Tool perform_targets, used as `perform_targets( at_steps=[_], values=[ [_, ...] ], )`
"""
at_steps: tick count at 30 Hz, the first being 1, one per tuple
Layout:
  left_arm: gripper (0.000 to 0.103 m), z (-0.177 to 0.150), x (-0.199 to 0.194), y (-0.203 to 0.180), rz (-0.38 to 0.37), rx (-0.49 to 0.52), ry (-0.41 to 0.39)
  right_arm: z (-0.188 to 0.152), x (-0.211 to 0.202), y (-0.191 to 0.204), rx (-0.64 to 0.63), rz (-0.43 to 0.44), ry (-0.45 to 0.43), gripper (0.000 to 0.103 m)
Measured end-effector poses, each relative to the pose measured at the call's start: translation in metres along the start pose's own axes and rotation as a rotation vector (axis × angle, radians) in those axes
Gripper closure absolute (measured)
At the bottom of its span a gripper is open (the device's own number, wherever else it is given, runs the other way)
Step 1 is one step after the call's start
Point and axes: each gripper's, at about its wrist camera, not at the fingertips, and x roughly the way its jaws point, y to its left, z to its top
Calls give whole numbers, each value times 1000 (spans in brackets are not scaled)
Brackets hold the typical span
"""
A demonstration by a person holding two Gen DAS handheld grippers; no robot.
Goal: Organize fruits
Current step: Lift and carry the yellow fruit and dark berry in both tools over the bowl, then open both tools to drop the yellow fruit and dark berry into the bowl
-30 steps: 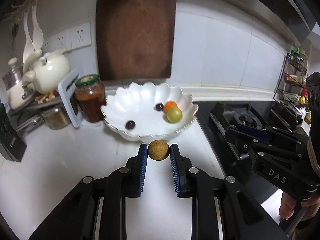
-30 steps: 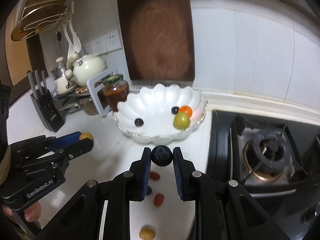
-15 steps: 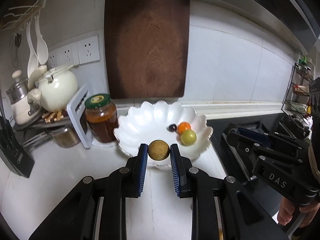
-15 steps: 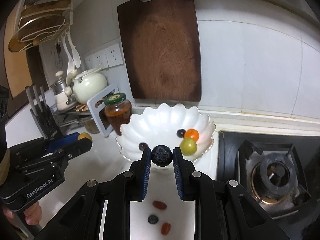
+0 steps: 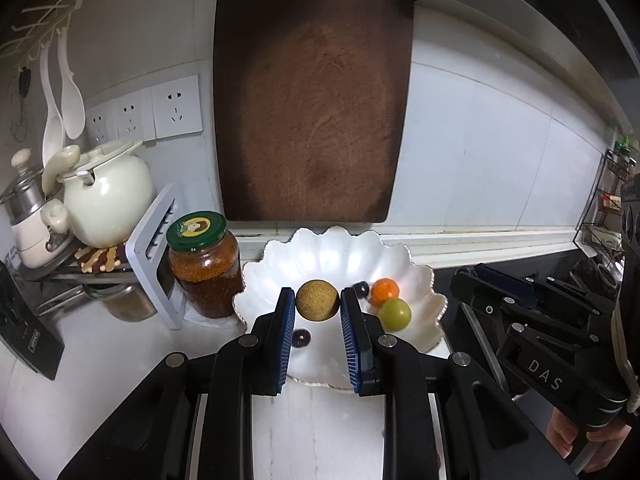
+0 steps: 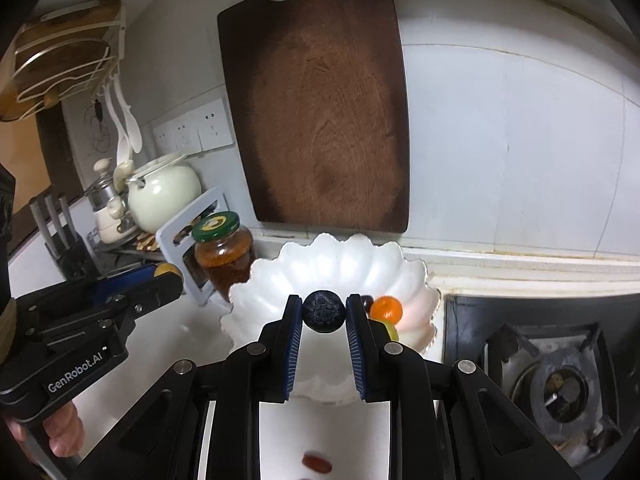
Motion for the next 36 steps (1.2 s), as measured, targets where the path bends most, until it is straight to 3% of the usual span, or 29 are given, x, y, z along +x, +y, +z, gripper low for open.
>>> perform_targets(
  at_steps=[13,23,36],
  values=[
    [79,27,52,12,12,-5,46,30,57,-5,-20,-27,67,79],
    [79,39,109,26,9,-61,169,39,105,-16,-13,-47,145,79],
    [79,37,179,27,35,-49,313,35,163,-36,-1,-76,257,79]
  ],
)
